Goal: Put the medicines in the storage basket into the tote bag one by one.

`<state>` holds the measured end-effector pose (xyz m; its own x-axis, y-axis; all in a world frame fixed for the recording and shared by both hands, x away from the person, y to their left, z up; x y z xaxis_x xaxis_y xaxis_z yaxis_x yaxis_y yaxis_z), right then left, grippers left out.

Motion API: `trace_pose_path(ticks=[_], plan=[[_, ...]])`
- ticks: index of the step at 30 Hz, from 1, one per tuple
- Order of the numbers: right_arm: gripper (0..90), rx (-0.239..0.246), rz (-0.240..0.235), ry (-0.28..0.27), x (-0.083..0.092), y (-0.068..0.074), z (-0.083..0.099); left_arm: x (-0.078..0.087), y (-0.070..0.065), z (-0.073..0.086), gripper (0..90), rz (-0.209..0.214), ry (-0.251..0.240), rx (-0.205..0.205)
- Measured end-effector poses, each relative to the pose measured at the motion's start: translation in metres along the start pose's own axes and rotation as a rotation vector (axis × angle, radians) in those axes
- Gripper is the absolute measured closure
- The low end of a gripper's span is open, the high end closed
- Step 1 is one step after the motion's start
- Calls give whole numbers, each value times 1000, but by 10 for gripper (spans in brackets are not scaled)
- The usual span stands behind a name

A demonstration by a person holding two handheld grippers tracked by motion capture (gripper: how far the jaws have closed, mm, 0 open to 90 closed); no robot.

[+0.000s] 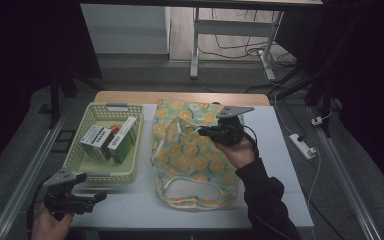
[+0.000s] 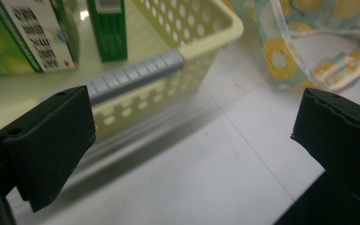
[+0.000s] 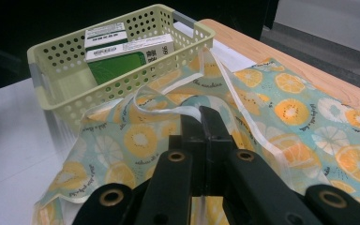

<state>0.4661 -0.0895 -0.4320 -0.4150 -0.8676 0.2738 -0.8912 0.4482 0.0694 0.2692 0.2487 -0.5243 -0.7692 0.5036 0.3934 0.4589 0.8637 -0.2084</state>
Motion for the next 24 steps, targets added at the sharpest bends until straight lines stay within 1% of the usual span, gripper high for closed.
trace_pose_path(ticks=[1,8,10,13,15,17,20,22,23,24], plan=[[899,-1,-1,-2,0,0,0,0,2,-3,0,-9,-7,-3],[899,3,-2,-4,0,0,-1,-5,18,-18,0,-85,-17,-36],[899,3,-2,-5,0,0,-2,-9,23,-22,0,-91,-15,-37],[899,6,-1,-6,1,1,-2,-13,33,-26,0,-125,22,-47],[899,5,-3,-8,1,1,-3,-17,39,-29,0,-147,34,-46],[899,5,-4,-9,1,1,-3,-21,45,-32,0,-151,40,-41],[899,6,-3,-7,1,1,-3,-29,54,-37,0,-170,55,-49],[899,6,-4,-8,1,1,-3,-32,60,-41,0,-191,59,-52],[899,6,-4,-9,1,1,-3,-34,63,-43,0,-190,63,-53],[899,7,-5,-10,1,1,-3,-35,66,-45,0,-200,62,-52]])
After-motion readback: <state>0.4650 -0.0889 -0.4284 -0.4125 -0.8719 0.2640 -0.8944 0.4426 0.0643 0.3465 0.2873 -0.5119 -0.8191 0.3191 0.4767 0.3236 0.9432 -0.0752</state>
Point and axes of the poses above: each handheld gripper's, and its own axes: x roughly backward along the jaws, z roughly out of its underside, y roughly to its left, the point moved 7 cm from there along -x, roughly forward along the jaws, and after that the axes turned 15 degrees about -y, right-handed, at the moved point
